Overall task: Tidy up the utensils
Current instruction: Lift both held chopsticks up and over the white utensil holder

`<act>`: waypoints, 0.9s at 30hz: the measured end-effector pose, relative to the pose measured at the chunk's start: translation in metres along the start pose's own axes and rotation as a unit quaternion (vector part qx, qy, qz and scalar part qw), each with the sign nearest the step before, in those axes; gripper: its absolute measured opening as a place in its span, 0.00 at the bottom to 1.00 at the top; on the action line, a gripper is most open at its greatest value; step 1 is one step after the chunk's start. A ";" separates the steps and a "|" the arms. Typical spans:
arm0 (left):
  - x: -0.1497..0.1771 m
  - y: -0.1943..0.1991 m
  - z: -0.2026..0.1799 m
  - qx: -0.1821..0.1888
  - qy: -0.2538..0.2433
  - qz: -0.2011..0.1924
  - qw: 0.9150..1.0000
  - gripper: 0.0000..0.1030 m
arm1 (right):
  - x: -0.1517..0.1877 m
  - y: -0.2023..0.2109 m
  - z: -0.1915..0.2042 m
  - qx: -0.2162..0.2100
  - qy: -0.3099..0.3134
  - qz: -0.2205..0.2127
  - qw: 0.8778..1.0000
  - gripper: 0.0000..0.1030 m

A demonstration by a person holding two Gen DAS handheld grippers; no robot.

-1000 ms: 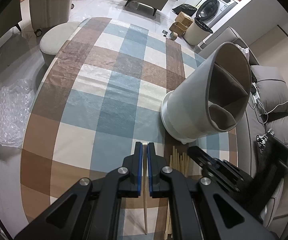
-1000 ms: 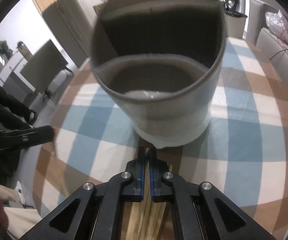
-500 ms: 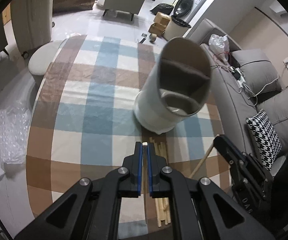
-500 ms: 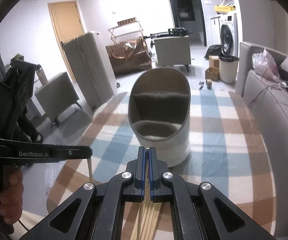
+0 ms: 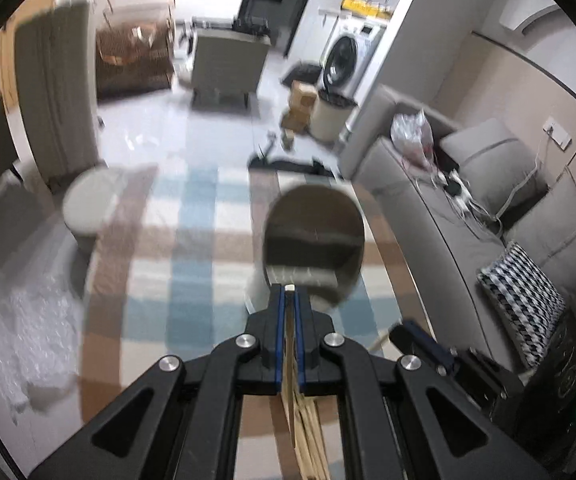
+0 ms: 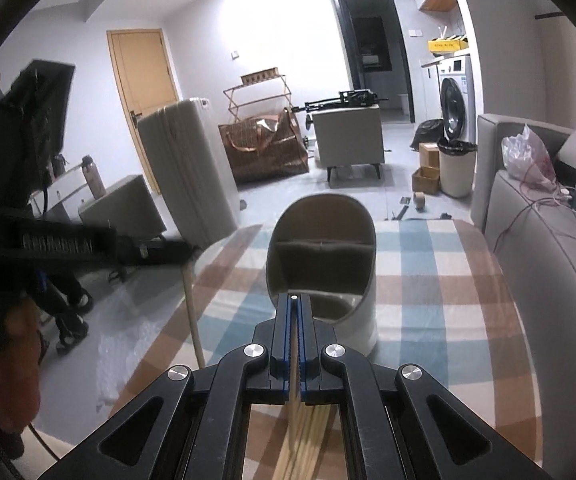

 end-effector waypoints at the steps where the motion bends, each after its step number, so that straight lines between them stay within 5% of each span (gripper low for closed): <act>1: -0.004 0.002 0.000 -0.005 -0.006 -0.011 1.000 0.00 | -0.002 0.001 0.000 -0.002 -0.001 -0.004 1.000 0.02; 11: -0.029 0.013 -0.002 -0.005 -0.013 -0.044 0.999 0.00 | -0.023 0.017 0.003 -0.010 0.004 -0.034 0.999 0.02; 21: -0.106 0.043 -0.017 -0.004 -0.020 -0.124 0.992 0.00 | -0.126 0.049 -0.003 -0.010 0.019 -0.101 0.995 0.02; 27: -0.140 0.021 -0.022 -0.010 -0.039 -0.188 0.981 0.00 | -0.180 0.032 -0.014 0.001 0.032 -0.122 0.992 0.02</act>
Point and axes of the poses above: each gripper's, at about its wrist camera, not at the fingertips, and y roughly against the way its jaws point, z to its left, x to its underside, the point moved 5 cm from there along -y, roughly the way its jaws point, and after that the axes turned 3 degrees about -z, right-handed, at the moved point
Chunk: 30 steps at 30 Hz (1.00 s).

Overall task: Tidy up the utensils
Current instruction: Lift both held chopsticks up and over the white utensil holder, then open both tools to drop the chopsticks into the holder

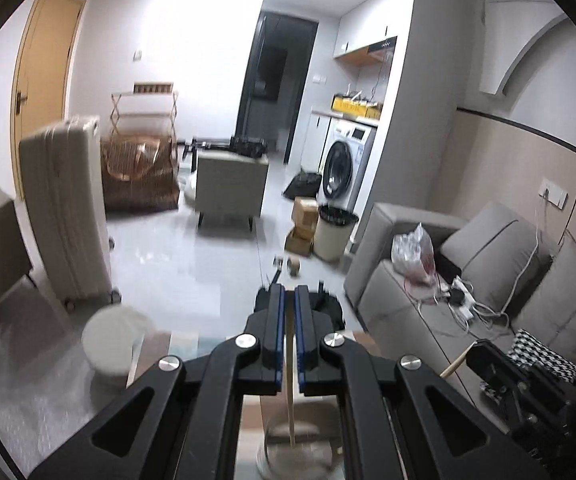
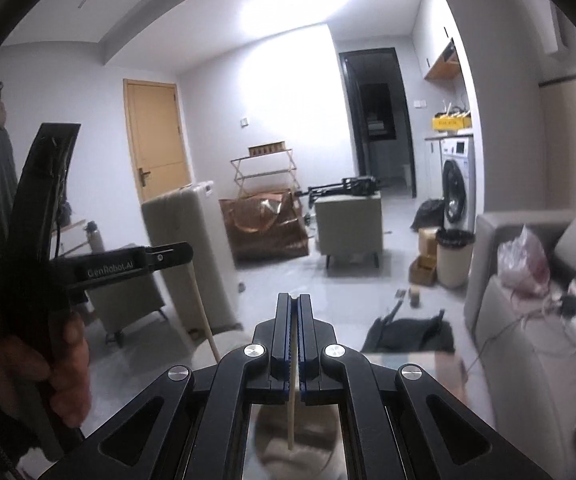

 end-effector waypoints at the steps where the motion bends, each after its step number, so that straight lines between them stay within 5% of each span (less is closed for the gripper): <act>1: 0.001 -0.005 0.000 0.004 -0.001 -0.006 1.000 0.00 | -0.003 -0.006 -0.003 0.000 0.000 -0.002 1.000 0.02; 9: 0.035 -0.046 0.003 0.030 -0.010 -0.002 0.999 0.00 | 0.006 -0.051 -0.022 0.001 0.000 0.002 1.000 0.02; 15: 0.040 -0.042 0.004 0.043 -0.011 0.009 0.999 0.00 | 0.030 -0.070 -0.027 -0.003 0.005 0.021 1.000 0.02; 27: 0.045 -0.052 -0.003 0.094 0.009 0.088 0.992 0.01 | 0.057 -0.085 -0.030 -0.031 -0.025 0.078 0.996 0.05; 30: 0.046 -0.054 0.004 0.090 0.032 0.103 0.990 0.09 | 0.061 -0.083 -0.034 -0.039 -0.047 0.087 0.994 0.06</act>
Point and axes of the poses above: each gripper's, at about its wrist camera, not at the fingertips, and y roughly against the way its jaws point, z to its left, x to its underside, the point moved 5 cm from there along -y, roughly the way its jaws point, and after that the axes turned 3 degrees about -z, right-handed, at the moved point
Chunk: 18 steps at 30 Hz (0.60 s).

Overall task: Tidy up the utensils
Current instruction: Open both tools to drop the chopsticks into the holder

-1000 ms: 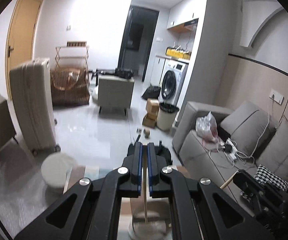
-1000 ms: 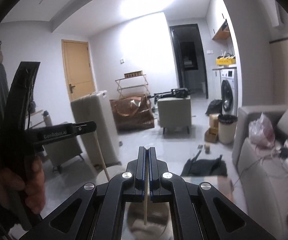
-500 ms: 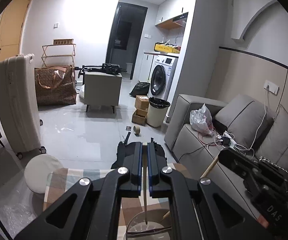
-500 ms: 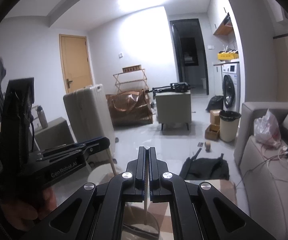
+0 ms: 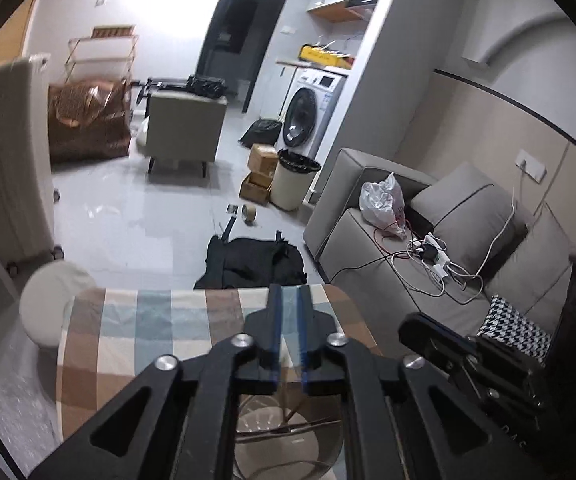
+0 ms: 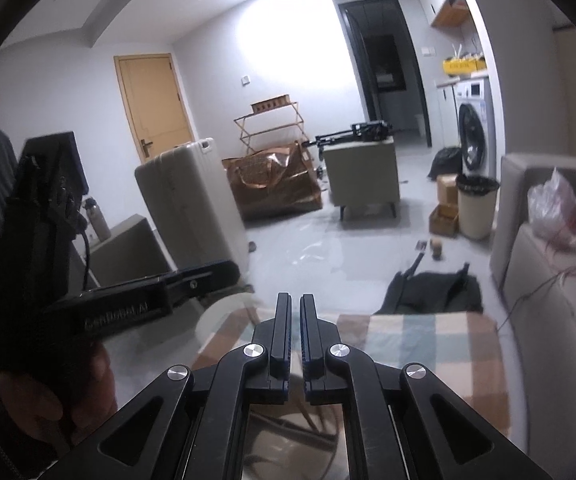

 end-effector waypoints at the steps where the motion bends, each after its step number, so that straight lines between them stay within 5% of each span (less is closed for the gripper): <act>1: 0.000 0.001 0.003 -0.001 0.010 0.006 1.000 0.14 | 0.002 0.002 -0.002 0.003 -0.007 0.001 1.000 0.08; 4: 0.004 0.005 0.004 -0.015 0.014 0.014 1.000 0.20 | 0.007 0.010 -0.010 0.001 -0.032 0.002 0.999 0.13; 11: 0.012 0.043 0.000 -0.078 0.013 -0.006 0.997 0.66 | 0.018 0.039 -0.015 0.023 -0.052 0.003 0.998 0.41; 18: 0.023 0.087 -0.013 -0.135 -0.005 -0.027 0.990 0.77 | 0.023 0.080 0.003 0.022 -0.067 -0.018 0.997 0.65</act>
Point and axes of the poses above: each gripper's, at about its wrist camera, not at the fingertips, and y roughly against the way its jaws point, z to its left, x to its underside, the point moved 5 cm from there along -y, roughly the way its jaws point, and after that the axes turned 3 degrees about -z, right-handed, at the moved point
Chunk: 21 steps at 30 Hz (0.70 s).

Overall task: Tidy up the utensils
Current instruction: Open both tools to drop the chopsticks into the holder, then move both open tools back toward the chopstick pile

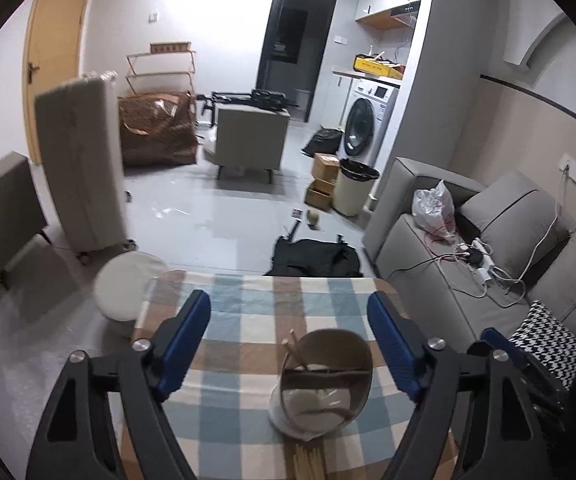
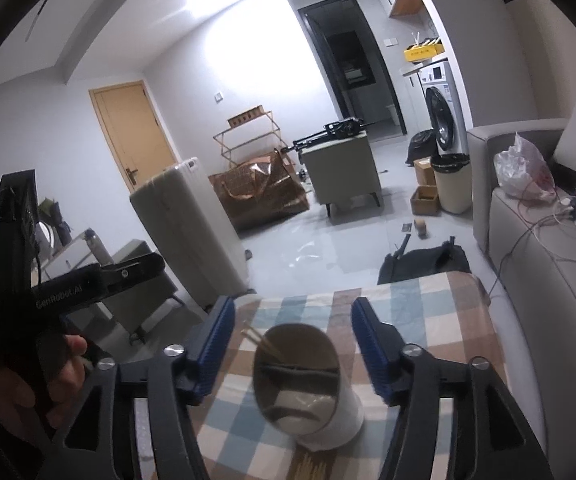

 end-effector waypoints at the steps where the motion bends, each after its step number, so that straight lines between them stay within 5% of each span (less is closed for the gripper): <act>1: 0.002 0.006 0.001 -0.006 0.001 -0.006 1.000 0.80 | 0.000 0.005 0.003 0.001 -0.001 -0.003 1.000 0.68; 8: 0.018 0.023 0.002 -0.030 -0.002 -0.023 0.999 0.94 | 0.015 0.033 0.014 0.004 0.008 -0.004 1.000 0.81; 21: 0.069 0.019 -0.005 -0.049 -0.023 -0.007 0.999 0.96 | 0.063 0.057 0.013 0.015 0.020 0.023 0.999 0.97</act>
Point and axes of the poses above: each gripper's, at about its wrist camera, not at the fingertips, and y roughly against the way its jaws point, z to its left, x to its underside, the point moved 5 cm from there along -y, roughly the way its jaws point, and after that the axes turned 3 degrees about -z, right-handed, at the moved point
